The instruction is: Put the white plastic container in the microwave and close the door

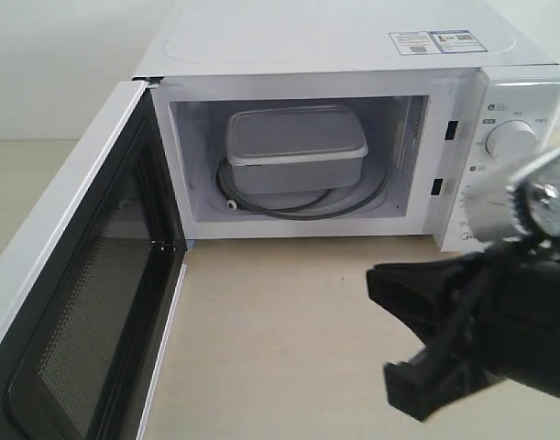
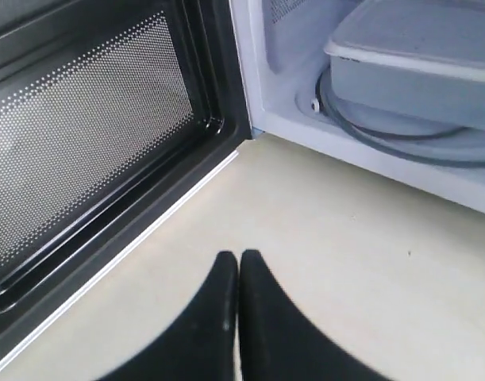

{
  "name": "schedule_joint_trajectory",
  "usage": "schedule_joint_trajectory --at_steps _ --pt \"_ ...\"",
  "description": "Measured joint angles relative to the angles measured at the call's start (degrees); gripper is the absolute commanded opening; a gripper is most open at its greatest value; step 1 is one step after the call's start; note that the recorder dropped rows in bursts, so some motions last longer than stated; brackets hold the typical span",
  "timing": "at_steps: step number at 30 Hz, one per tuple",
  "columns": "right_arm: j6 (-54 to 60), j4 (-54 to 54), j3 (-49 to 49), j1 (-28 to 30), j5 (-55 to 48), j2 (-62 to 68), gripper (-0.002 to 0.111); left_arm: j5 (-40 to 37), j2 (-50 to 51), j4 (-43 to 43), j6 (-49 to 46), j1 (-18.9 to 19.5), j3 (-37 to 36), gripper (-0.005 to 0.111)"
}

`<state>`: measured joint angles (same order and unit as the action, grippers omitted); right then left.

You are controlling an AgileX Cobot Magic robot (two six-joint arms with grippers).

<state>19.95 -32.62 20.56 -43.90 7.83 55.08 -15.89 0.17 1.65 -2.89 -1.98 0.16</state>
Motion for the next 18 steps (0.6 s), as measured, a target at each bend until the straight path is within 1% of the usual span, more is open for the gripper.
schedule_joint_trajectory --at_steps 1,4,5,7,10,13,14,17,18 --pt "-1.16 -0.59 -3.34 0.0 0.56 -3.95 0.0 0.0 0.0 0.0 0.0 0.0 0.0 0.004" --pt "-1.06 -0.75 -8.5 0.0 1.21 -10.02 0.0 0.0 0.0 0.0 0.0 0.0 0.0 0.004" --pt "-0.06 -0.75 -11.0 0.0 1.54 -14.29 0.0 0.0 0.0 0.0 0.0 0.0 0.0 0.004" --pt "1.0 -0.75 -14.73 1.68 1.4 -21.36 0.0 0.0 0.0 0.0 0.0 0.0 0.0 0.004" --pt "0.79 -0.84 -19.83 9.04 0.61 -33.53 0.0 0.0 0.0 0.0 0.0 0.0 0.0 0.004" --pt "0.38 -0.96 -20.25 17.42 0.5 -43.71 0.0 0.0 0.0 0.0 0.0 0.0 0.0 0.004" --pt "0.38 -0.96 -20.25 19.82 0.5 -46.35 0.0 0.0 0.0 0.0 0.0 0.0 0.0 0.004" --pt "0.27 -0.96 -20.25 24.35 0.5 -50.62 0.0 0.0 0.0 0.0 0.0 0.0 0.0 0.004" --pt "0.19 -0.96 -20.25 27.35 -0.01 -52.41 0.0 0.0 0.0 0.0 0.0 0.0 0.0 0.004"
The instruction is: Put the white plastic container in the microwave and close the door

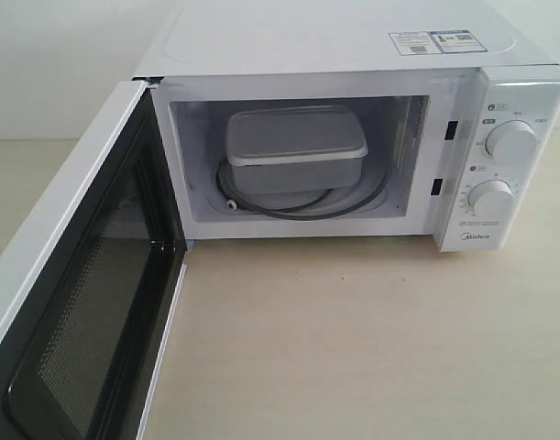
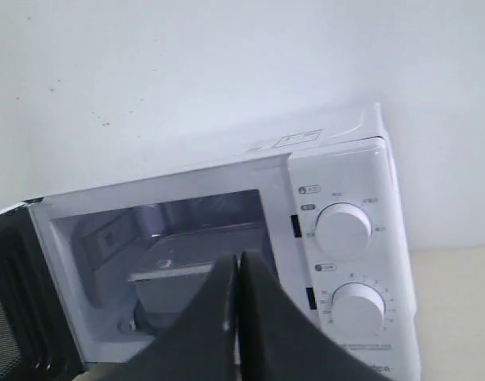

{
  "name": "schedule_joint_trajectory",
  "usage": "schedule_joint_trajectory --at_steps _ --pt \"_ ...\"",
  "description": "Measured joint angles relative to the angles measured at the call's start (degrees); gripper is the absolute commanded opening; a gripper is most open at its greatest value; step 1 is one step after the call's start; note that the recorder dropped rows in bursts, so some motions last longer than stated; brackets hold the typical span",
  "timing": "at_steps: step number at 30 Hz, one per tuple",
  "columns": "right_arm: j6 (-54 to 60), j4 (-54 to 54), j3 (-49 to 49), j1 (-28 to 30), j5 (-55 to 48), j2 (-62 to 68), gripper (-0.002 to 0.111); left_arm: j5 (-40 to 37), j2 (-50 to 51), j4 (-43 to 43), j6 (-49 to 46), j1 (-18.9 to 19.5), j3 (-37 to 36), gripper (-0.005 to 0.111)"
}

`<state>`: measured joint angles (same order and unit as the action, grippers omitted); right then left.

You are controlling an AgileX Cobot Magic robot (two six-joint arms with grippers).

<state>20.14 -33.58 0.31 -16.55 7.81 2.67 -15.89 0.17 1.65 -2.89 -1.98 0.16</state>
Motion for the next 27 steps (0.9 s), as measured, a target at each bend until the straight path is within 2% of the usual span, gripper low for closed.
schedule_joint_trajectory --at_steps 3,5,18,21,27 --pt "0.62 0.0 0.0 5.84 -4.56 -1.78 0.0 0.0 0.0 0.0 0.0 0.0 0.0 0.004" --pt "0.98 -0.08 -0.02 7.05 -6.34 -2.02 0.0 0.0 0.0 0.0 0.0 0.0 0.0 0.004" --pt "0.45 0.33 -0.11 7.82 -9.63 -2.02 0.0 0.0 0.0 0.0 0.0 0.0 0.0 0.004" --pt "-5.49 11.02 -0.11 7.82 -12.79 -2.29 0.0 0.0 0.0 0.0 0.0 0.0 0.0 0.004" --pt "-24.62 34.64 -0.11 7.82 -18.45 -2.42 0.0 0.0 0.0 0.0 0.0 0.0 0.0 0.004"
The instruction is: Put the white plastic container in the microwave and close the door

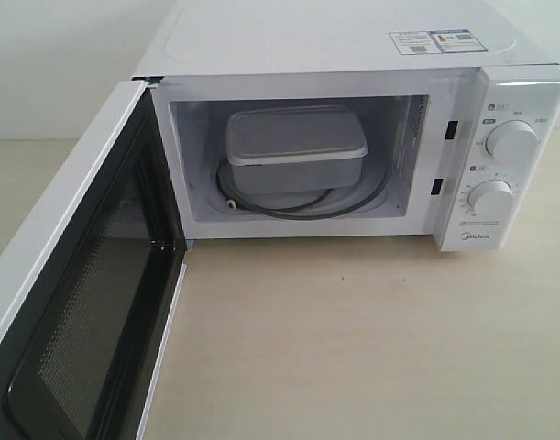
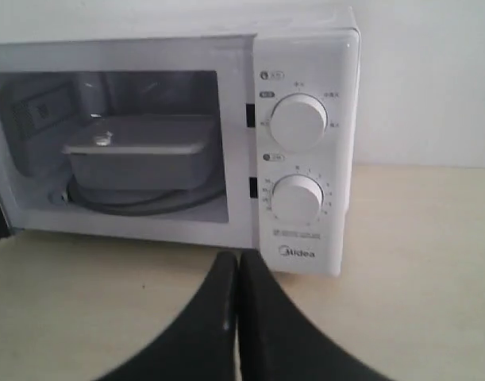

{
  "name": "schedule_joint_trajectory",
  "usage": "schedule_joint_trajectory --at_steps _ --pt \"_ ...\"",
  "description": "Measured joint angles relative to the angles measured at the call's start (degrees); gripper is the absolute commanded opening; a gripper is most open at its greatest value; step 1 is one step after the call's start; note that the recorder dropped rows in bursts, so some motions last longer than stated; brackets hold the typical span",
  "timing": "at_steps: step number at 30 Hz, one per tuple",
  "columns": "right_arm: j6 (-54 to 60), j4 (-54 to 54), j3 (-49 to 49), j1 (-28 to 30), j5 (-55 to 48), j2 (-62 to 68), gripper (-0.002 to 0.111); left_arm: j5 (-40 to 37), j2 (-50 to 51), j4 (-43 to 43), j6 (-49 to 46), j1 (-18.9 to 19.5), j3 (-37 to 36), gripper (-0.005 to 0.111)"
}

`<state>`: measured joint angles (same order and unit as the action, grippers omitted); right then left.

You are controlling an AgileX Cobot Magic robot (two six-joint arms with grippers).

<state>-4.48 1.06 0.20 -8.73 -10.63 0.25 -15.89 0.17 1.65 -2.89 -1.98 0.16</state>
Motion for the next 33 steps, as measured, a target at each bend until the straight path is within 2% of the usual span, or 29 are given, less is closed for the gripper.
schedule_joint_trajectory --at_steps 4,10,21,27,33 --pt "-3.0 4.41 0.0 0.0 -4.77 0.0 0.0 0.0 0.0 0.0 0.0 0.0 0.0 0.004" --pt "-3.68 5.09 -0.2 0.0 -9.52 0.0 0.0 0.0 0.0 0.0 0.0 0.0 0.0 0.004" --pt "-3.72 5.19 -0.25 0.25 -10.06 0.0 0.0 0.0 0.0 0.0 0.0 0.0 0.0 0.004" --pt "-5.43 5.19 -0.25 3.16 -10.06 0.0 0.0 0.0 0.0 0.0 0.0 0.0 0.0 0.004" --pt "-6.48 4.97 -0.25 3.26 -10.16 0.0 0.0 0.0 0.0 0.0 0.0 0.0 0.0 0.004"
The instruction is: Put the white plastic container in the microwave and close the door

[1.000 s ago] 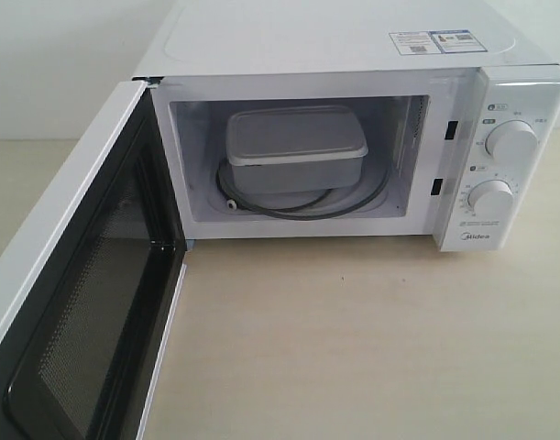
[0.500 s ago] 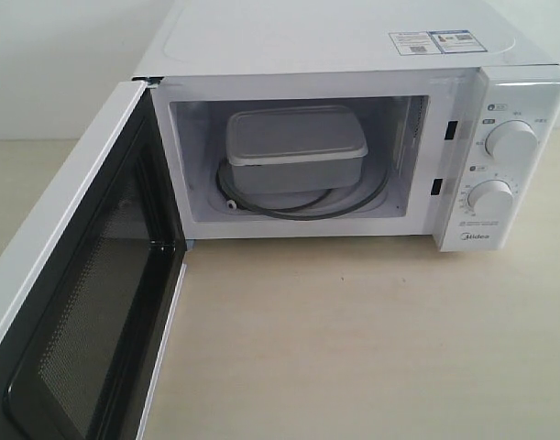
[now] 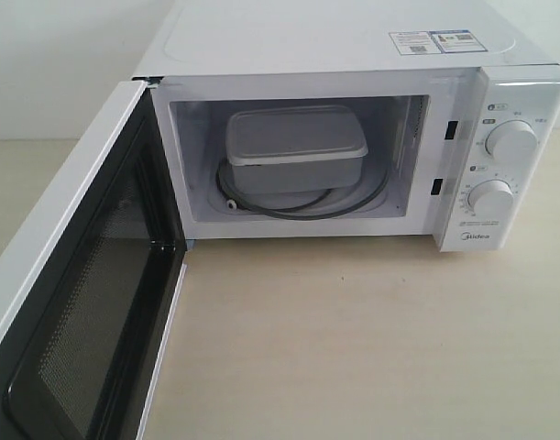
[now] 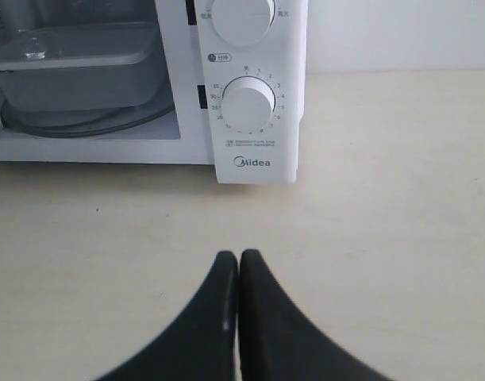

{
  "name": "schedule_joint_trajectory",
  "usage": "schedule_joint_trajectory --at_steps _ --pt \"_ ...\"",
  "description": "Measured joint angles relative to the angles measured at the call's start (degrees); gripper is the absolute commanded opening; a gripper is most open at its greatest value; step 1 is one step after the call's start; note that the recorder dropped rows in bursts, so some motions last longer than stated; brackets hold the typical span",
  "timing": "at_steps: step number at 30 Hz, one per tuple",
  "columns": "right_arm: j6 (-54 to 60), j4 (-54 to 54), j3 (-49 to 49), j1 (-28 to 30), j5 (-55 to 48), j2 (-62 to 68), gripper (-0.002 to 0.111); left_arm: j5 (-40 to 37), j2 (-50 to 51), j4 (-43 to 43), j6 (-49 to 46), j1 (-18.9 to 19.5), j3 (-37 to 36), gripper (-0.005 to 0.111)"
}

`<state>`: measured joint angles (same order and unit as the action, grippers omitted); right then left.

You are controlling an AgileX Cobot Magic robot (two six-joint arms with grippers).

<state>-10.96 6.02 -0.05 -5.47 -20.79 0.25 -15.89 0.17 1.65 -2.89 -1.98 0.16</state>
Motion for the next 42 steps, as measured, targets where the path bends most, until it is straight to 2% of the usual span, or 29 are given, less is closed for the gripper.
schedule_joint_trajectory --at_steps 32,37,42 --pt "-0.12 0.0 0.0 0.23 0.0 0.0 0.0 -0.16 0.0 0.0 0.38 0.0 0.4 0.004" --pt "-0.12 0.0 0.0 0.23 0.0 0.0 0.0 -2.75 -0.03 0.08 1.58 0.0 8.62 0.004" --pt "-0.12 0.0 0.0 0.23 0.0 0.0 0.0 -10.67 -0.12 1.29 5.8 0.0 18.73 0.004"
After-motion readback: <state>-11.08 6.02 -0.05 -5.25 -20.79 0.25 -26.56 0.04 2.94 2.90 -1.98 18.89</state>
